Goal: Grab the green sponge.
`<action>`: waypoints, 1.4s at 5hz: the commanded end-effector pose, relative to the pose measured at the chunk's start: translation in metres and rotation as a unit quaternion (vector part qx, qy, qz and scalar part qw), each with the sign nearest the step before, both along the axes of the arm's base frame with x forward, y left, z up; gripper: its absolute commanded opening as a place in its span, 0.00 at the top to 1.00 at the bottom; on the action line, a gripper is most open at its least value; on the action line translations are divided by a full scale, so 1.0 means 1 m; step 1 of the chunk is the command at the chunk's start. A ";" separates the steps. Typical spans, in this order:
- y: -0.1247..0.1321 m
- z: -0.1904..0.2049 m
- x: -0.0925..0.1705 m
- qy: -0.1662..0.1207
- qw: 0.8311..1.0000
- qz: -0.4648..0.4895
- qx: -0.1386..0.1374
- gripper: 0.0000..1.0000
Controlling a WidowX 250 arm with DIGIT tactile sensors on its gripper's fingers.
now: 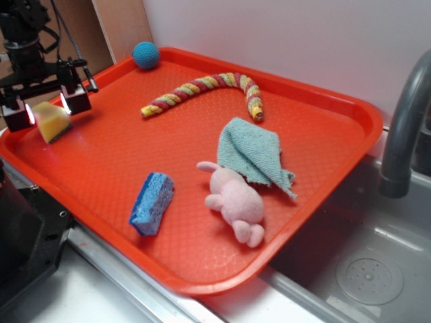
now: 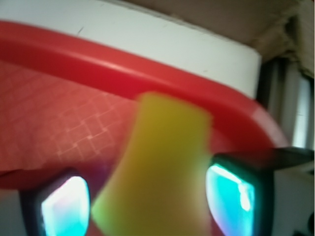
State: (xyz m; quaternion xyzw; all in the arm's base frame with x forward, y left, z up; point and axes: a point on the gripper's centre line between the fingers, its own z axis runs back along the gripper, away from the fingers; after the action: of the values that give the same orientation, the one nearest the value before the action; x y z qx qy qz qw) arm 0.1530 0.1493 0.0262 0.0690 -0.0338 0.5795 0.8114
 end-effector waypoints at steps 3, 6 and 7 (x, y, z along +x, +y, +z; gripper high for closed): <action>0.003 0.026 -0.082 0.021 0.988 -0.151 0.025 1.00; -0.074 0.143 0.059 -0.011 0.895 -0.444 0.040 1.00; -0.088 0.158 0.068 -0.028 0.874 -0.483 0.047 1.00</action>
State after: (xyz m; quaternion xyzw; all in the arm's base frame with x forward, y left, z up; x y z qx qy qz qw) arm 0.2272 0.0473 0.1598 0.0588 -0.0818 0.1204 0.9876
